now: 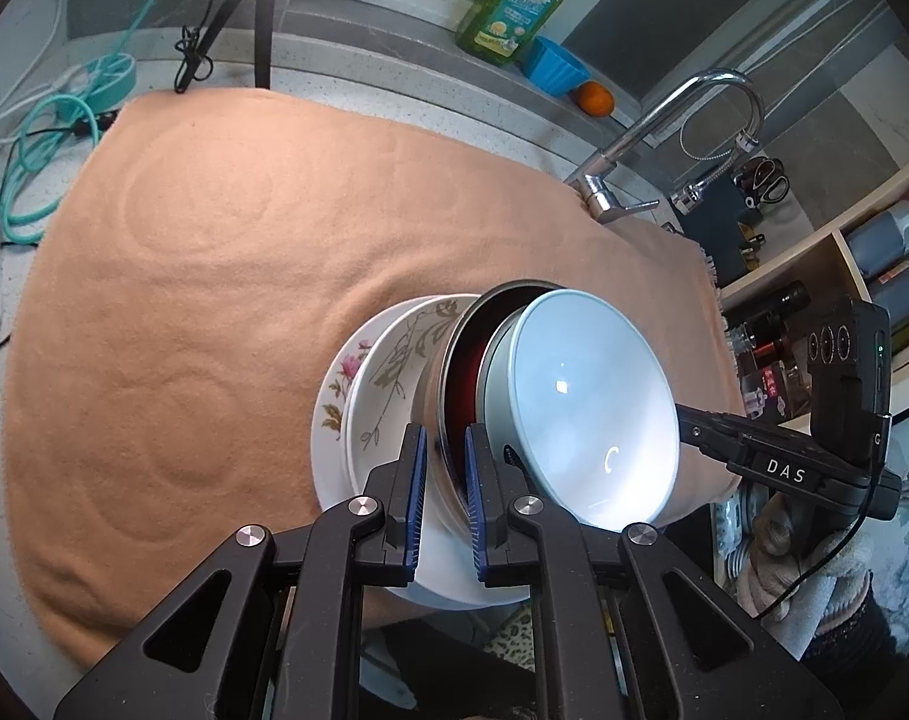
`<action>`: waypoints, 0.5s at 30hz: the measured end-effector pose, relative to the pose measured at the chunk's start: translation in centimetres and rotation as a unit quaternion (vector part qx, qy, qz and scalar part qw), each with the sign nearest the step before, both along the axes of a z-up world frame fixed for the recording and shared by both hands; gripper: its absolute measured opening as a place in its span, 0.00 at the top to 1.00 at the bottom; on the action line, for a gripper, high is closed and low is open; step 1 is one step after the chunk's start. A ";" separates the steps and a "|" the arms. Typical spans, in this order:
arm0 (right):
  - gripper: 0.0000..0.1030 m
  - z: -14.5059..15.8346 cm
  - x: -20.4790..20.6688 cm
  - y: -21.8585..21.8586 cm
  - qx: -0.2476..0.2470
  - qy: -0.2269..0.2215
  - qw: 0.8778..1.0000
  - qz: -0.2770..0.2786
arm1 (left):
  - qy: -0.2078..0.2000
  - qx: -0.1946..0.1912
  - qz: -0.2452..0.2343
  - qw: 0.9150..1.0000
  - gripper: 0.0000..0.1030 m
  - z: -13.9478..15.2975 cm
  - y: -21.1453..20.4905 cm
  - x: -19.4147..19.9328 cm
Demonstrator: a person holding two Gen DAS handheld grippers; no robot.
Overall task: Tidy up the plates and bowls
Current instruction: 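Lower the nested bowls onto the plate stack and open both grippers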
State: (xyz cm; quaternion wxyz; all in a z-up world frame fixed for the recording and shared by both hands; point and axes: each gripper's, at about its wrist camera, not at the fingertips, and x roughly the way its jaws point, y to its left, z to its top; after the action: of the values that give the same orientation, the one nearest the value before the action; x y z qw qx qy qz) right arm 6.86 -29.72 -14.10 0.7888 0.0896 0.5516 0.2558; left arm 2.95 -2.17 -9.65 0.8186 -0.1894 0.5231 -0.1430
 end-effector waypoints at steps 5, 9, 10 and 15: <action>0.79 0.8 -0.3 -0.4 -0.004 -0.015 1.000 -0.005 | -0.008 0.005 0.004 1.000 0.89 0.5 0.5 -0.3; 0.78 1.5 -0.6 -1.0 -0.009 -0.026 1.000 -0.012 | -0.014 0.007 0.007 1.000 0.88 0.9 0.9 -0.7; 0.78 1.6 -0.7 -1.2 -0.010 -0.028 0.999 -0.014 | -0.016 0.008 0.007 1.000 0.88 1.0 1.0 -0.8; 0.32 2.9 -1.7 -1.8 -0.039 -0.070 0.996 -0.032 | -0.041 0.037 0.009 0.998 0.46 2.1 1.0 -1.7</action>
State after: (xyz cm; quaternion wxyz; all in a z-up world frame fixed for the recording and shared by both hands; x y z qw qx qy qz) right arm 5.18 -31.52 -11.16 0.8361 0.0583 0.5017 0.2142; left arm 1.24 -1.21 -7.52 0.8472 -0.1575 0.4921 -0.1235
